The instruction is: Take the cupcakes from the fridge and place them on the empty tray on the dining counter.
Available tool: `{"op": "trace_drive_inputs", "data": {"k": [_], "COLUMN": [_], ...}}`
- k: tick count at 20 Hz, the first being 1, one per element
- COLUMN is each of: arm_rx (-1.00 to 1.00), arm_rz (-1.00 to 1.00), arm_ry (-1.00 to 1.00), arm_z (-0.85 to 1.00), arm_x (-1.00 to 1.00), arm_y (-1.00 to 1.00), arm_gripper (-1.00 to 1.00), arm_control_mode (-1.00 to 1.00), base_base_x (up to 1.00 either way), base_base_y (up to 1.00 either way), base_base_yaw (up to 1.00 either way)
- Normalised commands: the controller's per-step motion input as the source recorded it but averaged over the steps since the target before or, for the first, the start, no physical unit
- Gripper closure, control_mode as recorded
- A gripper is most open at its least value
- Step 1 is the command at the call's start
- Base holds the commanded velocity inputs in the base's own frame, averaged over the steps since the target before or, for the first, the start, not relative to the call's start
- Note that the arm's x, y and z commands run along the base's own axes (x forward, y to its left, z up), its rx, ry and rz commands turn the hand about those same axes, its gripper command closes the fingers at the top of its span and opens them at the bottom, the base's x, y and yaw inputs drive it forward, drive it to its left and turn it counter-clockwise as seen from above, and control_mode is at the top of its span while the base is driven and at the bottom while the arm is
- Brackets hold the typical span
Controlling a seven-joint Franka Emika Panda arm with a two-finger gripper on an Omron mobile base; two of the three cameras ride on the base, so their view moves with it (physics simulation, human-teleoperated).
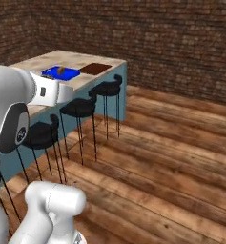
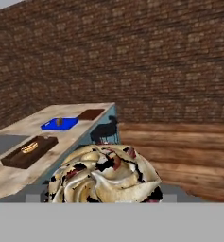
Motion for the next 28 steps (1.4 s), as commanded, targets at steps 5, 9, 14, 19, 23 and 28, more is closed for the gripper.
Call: {"op": "trace_drive_inputs", "data": {"k": [5,9,14,19,23,28], "arm_rx": [0.00,0.00,0.00,0.00,0.00,0.00], "arm_rz": [0.00,0.00,0.00,0.00,0.00,0.00], "arm_ry": [0.00,0.00,0.00,0.00,0.00,0.00], "arm_z": [0.00,0.00,0.00,0.00,0.00,0.00], "arm_x": [0.00,0.00,0.00,0.00,0.00,0.00], "arm_y": [0.00,0.00,0.00,0.00,0.00,0.00], "arm_gripper": [1.00,1.00,1.00,1.00,1.00,1.00], "arm_control_mode": [1.00,1.00,1.00,1.00,1.00,1.00], "base_base_x": [1.00,1.00,1.00,1.00,1.00,0.90], "base_base_y": [-0.45,-0.35,-0.36,-0.21,-0.05,-0.18], "base_base_yaw": [0.15,0.10,0.16,0.36,0.56,0.70]}}
